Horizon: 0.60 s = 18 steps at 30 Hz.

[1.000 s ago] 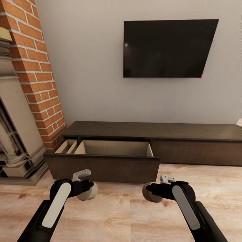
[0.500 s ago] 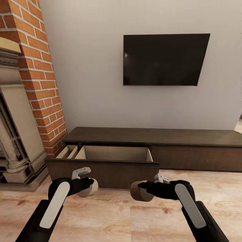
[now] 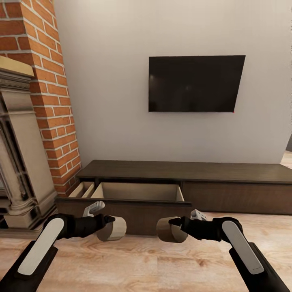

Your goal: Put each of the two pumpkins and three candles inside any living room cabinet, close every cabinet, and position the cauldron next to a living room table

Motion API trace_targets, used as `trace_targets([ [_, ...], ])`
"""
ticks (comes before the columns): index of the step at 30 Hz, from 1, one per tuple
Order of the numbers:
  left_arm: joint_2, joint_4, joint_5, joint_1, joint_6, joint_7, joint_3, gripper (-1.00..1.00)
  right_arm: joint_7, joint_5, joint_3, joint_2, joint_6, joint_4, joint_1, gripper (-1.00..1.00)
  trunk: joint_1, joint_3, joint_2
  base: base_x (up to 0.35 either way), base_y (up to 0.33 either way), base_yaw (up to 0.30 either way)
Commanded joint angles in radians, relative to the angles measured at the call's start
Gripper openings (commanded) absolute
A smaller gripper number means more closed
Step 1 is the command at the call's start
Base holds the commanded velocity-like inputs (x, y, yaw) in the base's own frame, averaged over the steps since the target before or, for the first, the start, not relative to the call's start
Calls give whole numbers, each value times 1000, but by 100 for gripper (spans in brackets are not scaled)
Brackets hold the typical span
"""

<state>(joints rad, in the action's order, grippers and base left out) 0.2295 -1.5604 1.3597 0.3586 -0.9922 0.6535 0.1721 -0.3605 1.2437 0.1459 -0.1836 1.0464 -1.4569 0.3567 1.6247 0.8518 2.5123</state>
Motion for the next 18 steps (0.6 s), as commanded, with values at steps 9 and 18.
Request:
trace_targets([
  [9, 57, 0, 235, 1, 0, 9, -8, -100, 50, 9, 2, -2, -2, -2, 1, -100, -4, -34, -2, 0, 0, 0],
  [18, 153, 3, 561, 0, 0, 0, -7, -100, 164, 3, -4, -2, -3, 3, 1, -100, -8, -69, -4, 0, 0, 0],
])
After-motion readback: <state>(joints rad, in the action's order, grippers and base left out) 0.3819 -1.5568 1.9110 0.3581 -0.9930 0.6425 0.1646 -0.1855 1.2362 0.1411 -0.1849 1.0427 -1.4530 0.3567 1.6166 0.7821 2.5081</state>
